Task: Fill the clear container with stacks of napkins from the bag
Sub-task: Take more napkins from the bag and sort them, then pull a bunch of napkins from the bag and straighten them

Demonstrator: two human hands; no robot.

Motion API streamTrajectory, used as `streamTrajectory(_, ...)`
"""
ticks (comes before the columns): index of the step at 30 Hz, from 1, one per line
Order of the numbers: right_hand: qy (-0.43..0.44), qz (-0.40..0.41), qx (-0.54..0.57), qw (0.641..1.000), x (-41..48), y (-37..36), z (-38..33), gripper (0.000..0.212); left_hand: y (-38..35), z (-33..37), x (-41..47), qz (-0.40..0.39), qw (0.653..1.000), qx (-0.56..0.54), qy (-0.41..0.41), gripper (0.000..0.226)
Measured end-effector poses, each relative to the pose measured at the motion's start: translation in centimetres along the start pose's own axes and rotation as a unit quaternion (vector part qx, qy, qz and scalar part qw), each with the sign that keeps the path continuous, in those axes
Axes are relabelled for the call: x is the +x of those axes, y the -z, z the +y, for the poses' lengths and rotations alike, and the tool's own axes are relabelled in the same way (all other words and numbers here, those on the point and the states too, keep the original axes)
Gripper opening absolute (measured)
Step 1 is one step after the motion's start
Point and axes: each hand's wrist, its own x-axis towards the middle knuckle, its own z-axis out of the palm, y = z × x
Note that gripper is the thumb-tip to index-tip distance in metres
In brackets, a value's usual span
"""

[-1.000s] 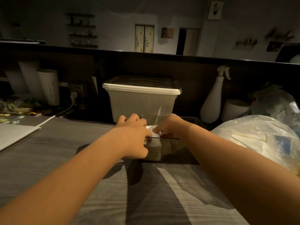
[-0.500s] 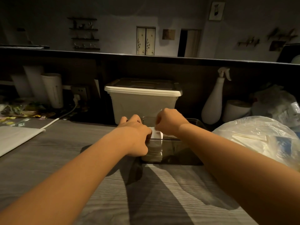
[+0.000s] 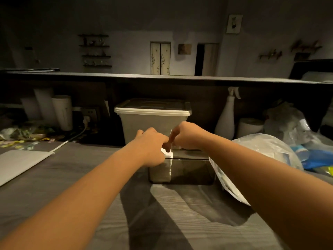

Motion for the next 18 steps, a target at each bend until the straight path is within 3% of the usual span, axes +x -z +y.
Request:
streamTrajectory(9,-0.016,0.036,0.041,0.998,-6.4,5.0,1.7,0.016,1.4,5.7,-0.5,0.039,0.999,-0.017,-0.013,0.032)
streamTrajectory(18,-0.037,0.045,0.051,0.997,-13.1,7.1,6.8,0.008,0.5,11.7,-0.4,0.024,0.981,-0.183,-0.062,0.032)
